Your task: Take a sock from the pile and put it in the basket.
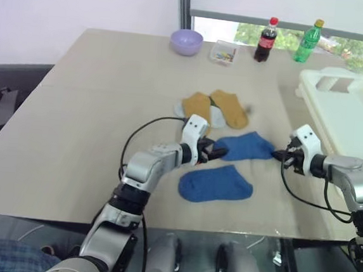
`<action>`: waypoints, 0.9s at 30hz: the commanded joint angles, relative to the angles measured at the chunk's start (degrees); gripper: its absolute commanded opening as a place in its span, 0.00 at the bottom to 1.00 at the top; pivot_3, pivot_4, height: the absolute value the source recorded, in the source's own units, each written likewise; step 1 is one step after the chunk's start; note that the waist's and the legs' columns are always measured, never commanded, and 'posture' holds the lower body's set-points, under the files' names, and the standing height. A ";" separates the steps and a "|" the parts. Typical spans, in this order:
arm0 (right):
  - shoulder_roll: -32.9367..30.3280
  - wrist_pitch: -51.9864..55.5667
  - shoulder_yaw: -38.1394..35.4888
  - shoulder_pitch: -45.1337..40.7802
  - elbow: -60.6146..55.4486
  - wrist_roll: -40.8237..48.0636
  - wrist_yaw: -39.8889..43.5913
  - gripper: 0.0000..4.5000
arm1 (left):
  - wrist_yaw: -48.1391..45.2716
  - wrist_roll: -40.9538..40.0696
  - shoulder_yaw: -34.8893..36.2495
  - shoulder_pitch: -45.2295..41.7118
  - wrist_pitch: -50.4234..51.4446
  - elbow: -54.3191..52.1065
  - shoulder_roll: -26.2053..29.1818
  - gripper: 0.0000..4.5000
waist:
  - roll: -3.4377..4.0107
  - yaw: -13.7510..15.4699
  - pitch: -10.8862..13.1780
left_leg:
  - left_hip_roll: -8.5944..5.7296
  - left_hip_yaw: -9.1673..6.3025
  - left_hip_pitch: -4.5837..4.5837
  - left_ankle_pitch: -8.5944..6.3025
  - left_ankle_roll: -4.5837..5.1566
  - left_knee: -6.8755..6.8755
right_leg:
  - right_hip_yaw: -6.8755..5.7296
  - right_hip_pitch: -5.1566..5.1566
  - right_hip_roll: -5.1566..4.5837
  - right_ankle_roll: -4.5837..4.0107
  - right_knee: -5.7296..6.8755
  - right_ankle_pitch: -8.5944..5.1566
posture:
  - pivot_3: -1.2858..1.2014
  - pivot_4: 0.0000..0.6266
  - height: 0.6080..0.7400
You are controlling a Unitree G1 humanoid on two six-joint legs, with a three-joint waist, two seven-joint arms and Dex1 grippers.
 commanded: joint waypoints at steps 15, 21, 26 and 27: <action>0.14 10.08 -5.09 0.68 -11.27 8.42 1.71 0.00 | 0.14 -8.78 11.82 7.42 8.57 -13.91 3.23 0.02 | 0.06 -0.32 0.15 | 0.07 0.00 -0.21 0.00 -0.02 -0.16 | 0.01 -0.30 -0.02 0.00 0.00 0.02 | 0.52 0.24 0.95; -0.94 17.62 -9.17 1.70 -19.89 15.58 1.80 0.00 | 1.38 -18.24 20.66 11.89 17.55 -25.41 5.55 0.02 | 0.06 -0.05 0.24 | 0.04 -0.02 -0.28 -0.01 -0.03 -0.18 | -0.02 -0.34 -0.06 0.00 -0.03 0.01 | 0.52 0.24 0.95; -1.09 28.81 -13.39 2.81 -28.07 24.86 0.46 0.00 | 3.22 -27.90 27.62 16.34 25.10 -34.48 7.02 0.02 | 0.05 -0.02 0.36 | 0.05 -0.10 -0.31 -0.01 -0.04 -0.19 | -0.07 -0.35 -0.07 -0.02 -0.06 -0.01 | 0.52 0.24 0.95; -1.95 31.62 -13.43 3.94 -30.59 27.14 0.92 0.00 | 3.60 -29.37 28.38 18.36 26.47 -36.53 7.59 0.02 | 0.05 -0.04 0.36 | 0.05 -0.12 -0.31 -0.01 -0.04 -0.19 | -0.08 -0.33 -0.07 -0.04 -0.06 -0.02 | 0.52 0.24 0.95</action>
